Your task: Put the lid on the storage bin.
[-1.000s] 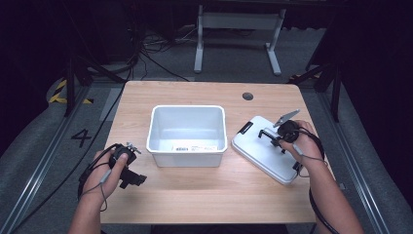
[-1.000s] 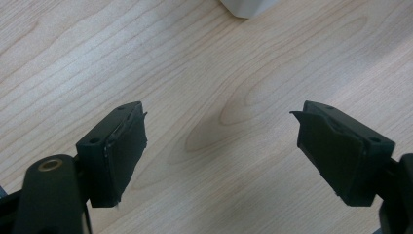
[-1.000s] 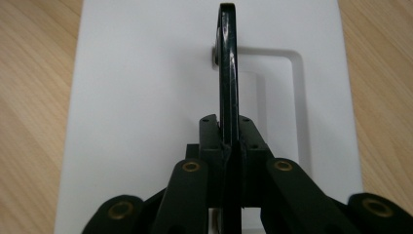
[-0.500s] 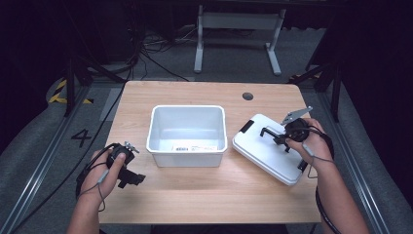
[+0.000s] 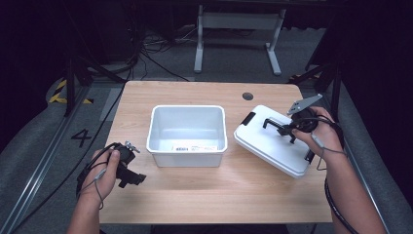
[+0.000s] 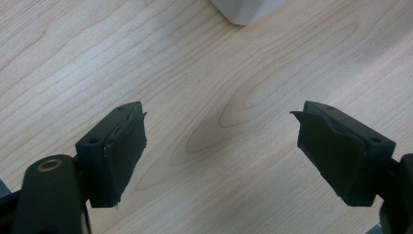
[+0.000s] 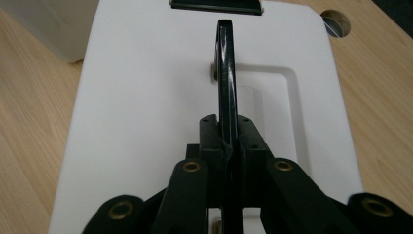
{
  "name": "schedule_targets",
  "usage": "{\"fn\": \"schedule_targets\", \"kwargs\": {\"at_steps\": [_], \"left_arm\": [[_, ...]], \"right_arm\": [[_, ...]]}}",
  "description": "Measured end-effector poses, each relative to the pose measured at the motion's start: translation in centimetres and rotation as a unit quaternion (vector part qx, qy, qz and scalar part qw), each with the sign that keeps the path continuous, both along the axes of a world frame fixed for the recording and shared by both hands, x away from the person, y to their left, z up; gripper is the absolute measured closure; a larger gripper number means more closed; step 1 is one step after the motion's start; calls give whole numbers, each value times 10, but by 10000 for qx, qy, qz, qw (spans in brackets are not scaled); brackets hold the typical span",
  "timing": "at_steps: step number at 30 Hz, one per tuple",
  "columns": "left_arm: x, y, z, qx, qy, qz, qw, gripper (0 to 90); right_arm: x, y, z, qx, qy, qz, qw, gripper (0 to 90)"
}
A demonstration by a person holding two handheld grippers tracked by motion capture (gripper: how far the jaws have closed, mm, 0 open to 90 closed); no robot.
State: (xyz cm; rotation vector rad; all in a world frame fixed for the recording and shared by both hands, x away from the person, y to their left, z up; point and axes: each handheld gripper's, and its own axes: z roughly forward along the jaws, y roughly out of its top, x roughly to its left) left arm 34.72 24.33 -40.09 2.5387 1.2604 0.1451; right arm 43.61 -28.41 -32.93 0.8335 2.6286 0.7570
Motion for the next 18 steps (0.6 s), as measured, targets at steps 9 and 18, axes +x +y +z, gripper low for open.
{"fn": "schedule_targets", "kwargs": {"at_steps": [9, 18], "left_arm": [[3, -2, -2, 2, -86, 16, 10000, 186], [4, -4, -4, 40, -12, -24, 10000, 185]], "right_arm": [[1, 7, 28, 101, -113, 221, 9996, 848], [4, 21, 50, -34, -272, 493, 9984, 848]]}}
